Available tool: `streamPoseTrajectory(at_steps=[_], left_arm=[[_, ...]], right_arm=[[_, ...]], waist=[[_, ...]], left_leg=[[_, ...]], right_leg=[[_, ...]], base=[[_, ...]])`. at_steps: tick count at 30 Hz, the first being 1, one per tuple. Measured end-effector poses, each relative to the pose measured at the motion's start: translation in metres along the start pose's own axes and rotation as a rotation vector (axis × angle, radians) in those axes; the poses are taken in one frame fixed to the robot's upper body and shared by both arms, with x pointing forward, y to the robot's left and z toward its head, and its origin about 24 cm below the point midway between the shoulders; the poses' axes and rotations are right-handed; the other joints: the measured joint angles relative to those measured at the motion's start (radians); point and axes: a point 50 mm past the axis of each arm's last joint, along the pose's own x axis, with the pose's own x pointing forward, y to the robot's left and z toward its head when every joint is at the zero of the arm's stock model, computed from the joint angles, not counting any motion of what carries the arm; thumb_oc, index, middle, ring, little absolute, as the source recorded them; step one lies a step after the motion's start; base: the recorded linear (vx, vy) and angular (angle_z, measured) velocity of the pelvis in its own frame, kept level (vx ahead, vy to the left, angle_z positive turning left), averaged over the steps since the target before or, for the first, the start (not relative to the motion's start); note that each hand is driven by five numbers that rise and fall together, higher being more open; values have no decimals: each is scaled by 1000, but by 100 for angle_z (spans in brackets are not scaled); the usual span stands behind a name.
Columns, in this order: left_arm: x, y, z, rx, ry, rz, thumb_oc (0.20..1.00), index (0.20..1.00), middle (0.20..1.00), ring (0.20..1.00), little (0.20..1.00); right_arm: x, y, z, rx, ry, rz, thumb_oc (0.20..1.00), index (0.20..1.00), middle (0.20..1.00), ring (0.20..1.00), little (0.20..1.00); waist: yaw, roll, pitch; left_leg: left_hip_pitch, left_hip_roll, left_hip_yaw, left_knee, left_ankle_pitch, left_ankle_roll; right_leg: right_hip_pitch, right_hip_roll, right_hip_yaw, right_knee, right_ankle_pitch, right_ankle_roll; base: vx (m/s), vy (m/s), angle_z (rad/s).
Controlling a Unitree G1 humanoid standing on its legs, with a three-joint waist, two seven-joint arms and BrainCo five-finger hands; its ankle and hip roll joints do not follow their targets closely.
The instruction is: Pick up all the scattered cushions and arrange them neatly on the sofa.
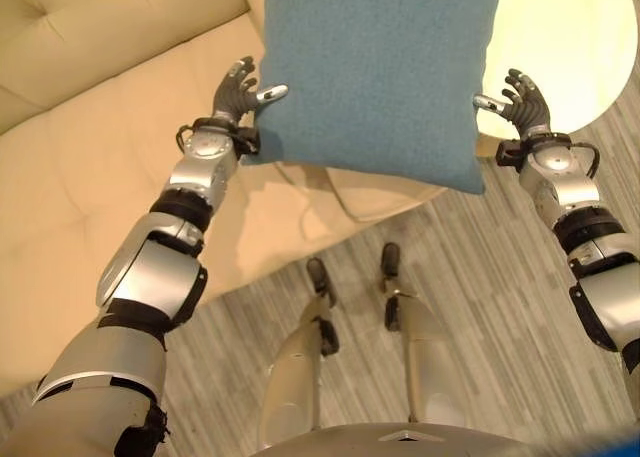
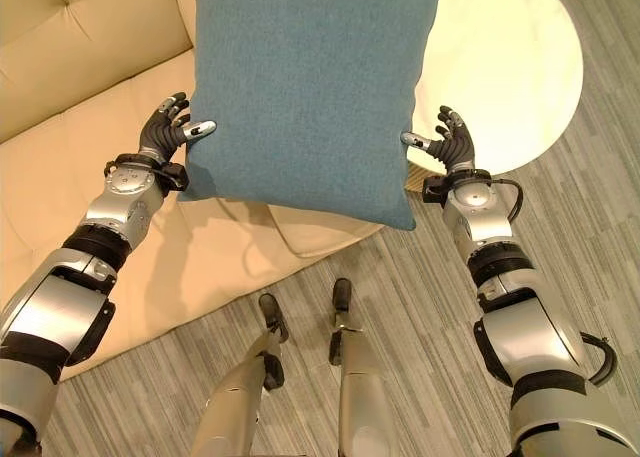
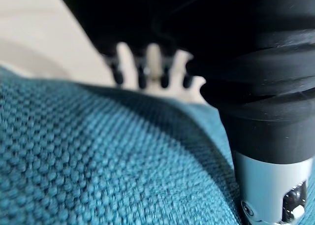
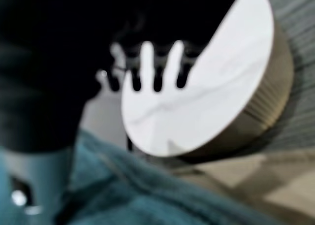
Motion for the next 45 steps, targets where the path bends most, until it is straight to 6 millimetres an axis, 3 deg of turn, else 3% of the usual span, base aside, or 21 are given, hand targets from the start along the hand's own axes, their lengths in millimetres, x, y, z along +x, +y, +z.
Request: streamPoseTrajectory(at_steps=[12,21,22,23,25,30,36,38,40,42,45], left_arm=[[11,-22,35,17,-92,-39,1000,1000,1000,1000,1000],[11,-41,33,-97,-95,-14,1000,1000,1000,1000,1000],[9,-44,31,-128,-104,-8,551,551,551,551,551],[8,-45,29,-144,-108,-6,200,200,200,200,200],[6,-46,25,-169,-108,6,200,200,200,200,200],[-2,-46,13,-276,-117,49,200,200,200,200,200],[-19,-49,-33,-319,-2,75,200,200,200,200,200],[-38,-56,-62,-362,61,73,200,200,200,200,200],[-50,-58,-78,-384,98,77,200,200,200,200,200],[-73,-63,-104,-413,162,73,200,200,200,200,200],[-97,-65,-128,-423,231,76,200,200,200,200,200]], right_arm=[[8,0,22,22,-50,-16,1000,1000,1000,1000,1000],[8,28,25,97,-70,5,1000,1000,1000,1000,1000],[8,33,27,106,-81,16,1000,1000,1000,1000,1000],[7,37,29,113,-88,21,1000,1000,1000,1000,1000],[7,41,31,122,-99,28,203,203,203,203,203],[-2,60,43,173,-184,86,200,200,200,200,200],[-13,70,26,144,-183,101,200,200,200,200,200],[-23,70,5,68,-157,113,200,200,200,200,200],[-30,67,-10,46,-125,111,200,200,200,200,200],[-48,66,-39,22,-63,127,200,200,200,200,200],[-66,61,-71,-14,24,133,200,200,200,200,200]], waist=[[3,1,0],[3,4,-3],[2,5,-3],[1,6,-4],[2,7,-4],[1,12,-8],[10,15,-10],[16,15,-11],[17,15,-11],[18,13,-10],[20,8,-12]], left_leg=[[-100,-10,-24,15,16,4],[-122,-11,-24,18,22,7],[-122,-12,-23,18,22,7],[-122,-12,-23,18,22,7],[-121,-12,-22,19,22,7],[-109,-12,-22,19,24,7],[-34,-12,-26,13,23,7],[-2,-12,-34,12,23,6],[23,-12,-41,10,23,6],[81,-14,-57,-6,26,-3],[123,-17,-79,-2,21,-6]], right_leg=[[-99,-19,-16,33,0,-1],[-127,-21,-12,46,1,-1],[-127,-21,-11,46,1,-2],[-127,-21,-10,46,1,-2],[-128,-21,-9,47,2,-3],[-118,-20,-7,49,4,-6],[-45,-20,-7,51,0,-3],[-9,-22,-12,49,-3,-2],[19,-23,-17,49,-8,1],[79,-24,-30,53,-21,1],[123,-31,-41,79,-51,-3]], base=[[-2,-4,5],[0,0,0],[0,0,0],[0,0,0],[0,0,0],[5,-24,-1],[11,-35,0],[28,-55,10],[20,-56,9],[-31,-47,19],[-53,-65,23]])
